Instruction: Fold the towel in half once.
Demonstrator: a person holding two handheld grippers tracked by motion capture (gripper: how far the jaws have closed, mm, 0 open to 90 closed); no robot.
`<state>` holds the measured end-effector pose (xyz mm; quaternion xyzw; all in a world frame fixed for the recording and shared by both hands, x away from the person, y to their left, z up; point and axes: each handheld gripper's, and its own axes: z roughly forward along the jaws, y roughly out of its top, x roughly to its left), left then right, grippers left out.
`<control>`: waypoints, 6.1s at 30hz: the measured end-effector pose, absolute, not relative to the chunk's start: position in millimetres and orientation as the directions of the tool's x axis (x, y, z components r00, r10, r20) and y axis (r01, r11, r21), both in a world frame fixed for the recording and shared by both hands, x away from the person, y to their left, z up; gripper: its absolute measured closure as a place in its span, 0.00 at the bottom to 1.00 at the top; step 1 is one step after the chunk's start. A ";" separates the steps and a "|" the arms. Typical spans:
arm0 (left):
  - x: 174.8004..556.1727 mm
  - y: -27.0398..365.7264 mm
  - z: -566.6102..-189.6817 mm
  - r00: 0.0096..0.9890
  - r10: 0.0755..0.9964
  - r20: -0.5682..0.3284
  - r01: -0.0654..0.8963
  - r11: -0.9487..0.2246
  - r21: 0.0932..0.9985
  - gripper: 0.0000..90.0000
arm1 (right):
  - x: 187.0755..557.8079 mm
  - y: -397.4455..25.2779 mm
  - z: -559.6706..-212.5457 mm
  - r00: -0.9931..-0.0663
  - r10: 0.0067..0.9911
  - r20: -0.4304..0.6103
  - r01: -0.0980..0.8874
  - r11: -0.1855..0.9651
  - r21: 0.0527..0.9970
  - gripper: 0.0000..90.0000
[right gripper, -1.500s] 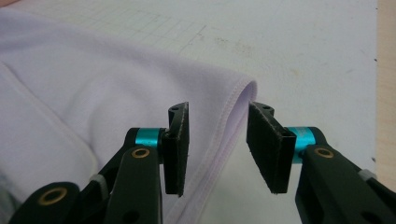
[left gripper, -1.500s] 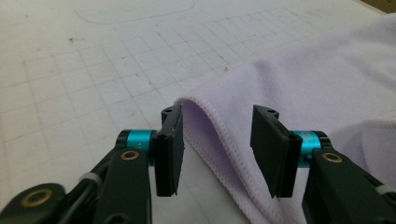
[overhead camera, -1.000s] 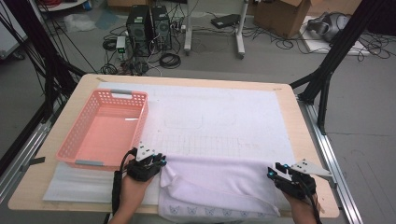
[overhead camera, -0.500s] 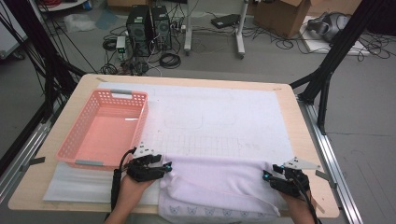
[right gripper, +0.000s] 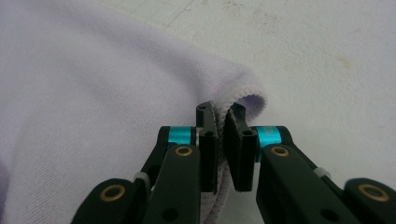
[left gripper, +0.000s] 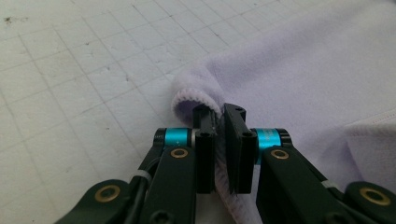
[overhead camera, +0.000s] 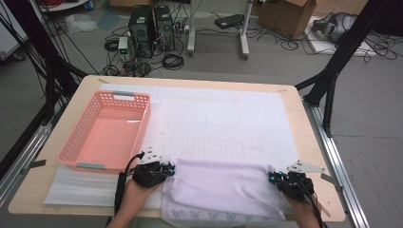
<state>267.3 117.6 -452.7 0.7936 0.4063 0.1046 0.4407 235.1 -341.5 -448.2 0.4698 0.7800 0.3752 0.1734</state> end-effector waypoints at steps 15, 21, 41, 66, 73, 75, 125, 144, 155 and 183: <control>318.2 109.8 -438.3 0.541 0.822 -0.177 0.561 -0.196 0.804 0.95 | 276.0 -346.6 -442.0 -0.439 0.890 0.121 0.581 0.179 0.794 0.96; 337.7 109.3 -430.0 0.500 0.846 -0.186 0.571 -0.161 0.805 0.96 | 299.4 -345.6 -440.4 -0.429 0.896 0.119 0.583 0.173 0.794 0.96; 421.9 99.8 -411.6 0.383 0.904 -0.191 0.572 -0.070 0.817 0.96 | 388.3 -343.0 -407.1 -0.402 0.912 0.081 0.551 0.170 0.817 0.96; 394.7 94.4 -435.8 0.532 0.814 -0.234 0.612 -0.178 0.771 0.77 | 352.3 -354.9 -417.8 -0.480 0.838 0.258 0.631 0.126 0.765 0.67; 379.7 88.4 -427.7 0.579 0.794 -0.186 0.555 -0.217 0.803 0.96 | 316.4 -349.0 -422.3 -0.583 0.759 0.289 0.586 0.148 0.796 0.61; 374.5 89.1 -428.1 0.581 0.792 -0.190 0.552 -0.212 0.806 0.96 | 307.1 -345.0 -423.7 -0.620 0.733 0.280 0.564 0.168 0.808 0.61; 205.3 117.0 -446.5 0.716 0.684 -0.139 0.395 -0.233 0.889 0.95 | 181.0 -374.7 -423.5 -0.621 0.780 0.077 0.486 0.307 0.818 0.97; 174.8 128.0 -429.0 0.723 0.667 -0.182 0.381 -0.164 0.910 0.42 | 130.2 -383.5 -405.8 -0.620 0.774 0.127 0.473 0.240 0.848 0.71; 244.5 123.1 -422.2 0.632 0.751 -0.193 0.436 -0.138 0.889 0.41 | 191.2 -365.4 -418.5 -0.509 0.854 0.108 0.515 0.202 0.833 0.71; 353.8 103.6 -445.9 0.551 0.823 -0.142 0.525 -0.210 0.825 0.41 | 275.6 -353.2 -425.6 -0.553 0.827 0.099 0.518 0.248 0.819 0.69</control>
